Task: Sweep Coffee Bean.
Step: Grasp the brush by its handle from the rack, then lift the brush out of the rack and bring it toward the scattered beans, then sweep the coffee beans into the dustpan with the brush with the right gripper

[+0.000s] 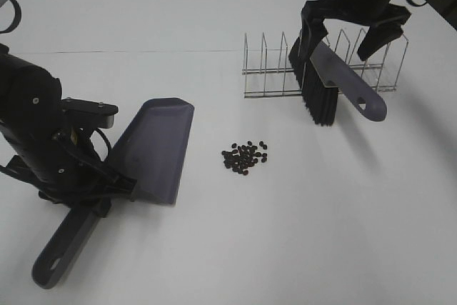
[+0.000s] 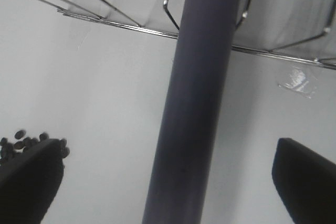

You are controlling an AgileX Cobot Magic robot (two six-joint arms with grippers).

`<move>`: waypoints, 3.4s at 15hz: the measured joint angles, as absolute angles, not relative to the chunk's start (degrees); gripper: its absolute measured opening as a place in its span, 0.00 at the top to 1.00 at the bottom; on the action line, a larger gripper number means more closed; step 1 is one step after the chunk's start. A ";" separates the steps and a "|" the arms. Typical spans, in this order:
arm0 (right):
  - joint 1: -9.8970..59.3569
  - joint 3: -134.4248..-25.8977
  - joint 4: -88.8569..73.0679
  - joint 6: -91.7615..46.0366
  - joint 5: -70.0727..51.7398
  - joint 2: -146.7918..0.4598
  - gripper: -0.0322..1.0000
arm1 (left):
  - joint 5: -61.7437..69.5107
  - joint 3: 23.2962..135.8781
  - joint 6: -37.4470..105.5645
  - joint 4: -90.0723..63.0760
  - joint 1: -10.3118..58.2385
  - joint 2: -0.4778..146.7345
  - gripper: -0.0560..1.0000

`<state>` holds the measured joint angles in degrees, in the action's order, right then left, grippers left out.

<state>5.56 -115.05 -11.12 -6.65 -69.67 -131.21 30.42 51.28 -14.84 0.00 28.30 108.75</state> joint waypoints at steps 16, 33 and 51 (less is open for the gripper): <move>5.39 -119.35 -9.00 -7.68 -70.02 -139.40 0.67 | 30.54 51.28 -14.84 0.00 28.30 108.75 0.65; 8.14 -86.69 -10.26 1.83 -70.59 -109.32 0.68 | 30.60 51.28 -14.84 -2.18 28.30 108.75 0.65; 23.49 -75.75 12.49 20.11 -57.07 -110.18 0.68 | 27.39 53.23 -14.84 5.96 31.68 111.38 0.65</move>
<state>23.49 -75.75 12.49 20.11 -57.07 -110.18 27.39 53.23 -14.84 5.96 31.68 111.38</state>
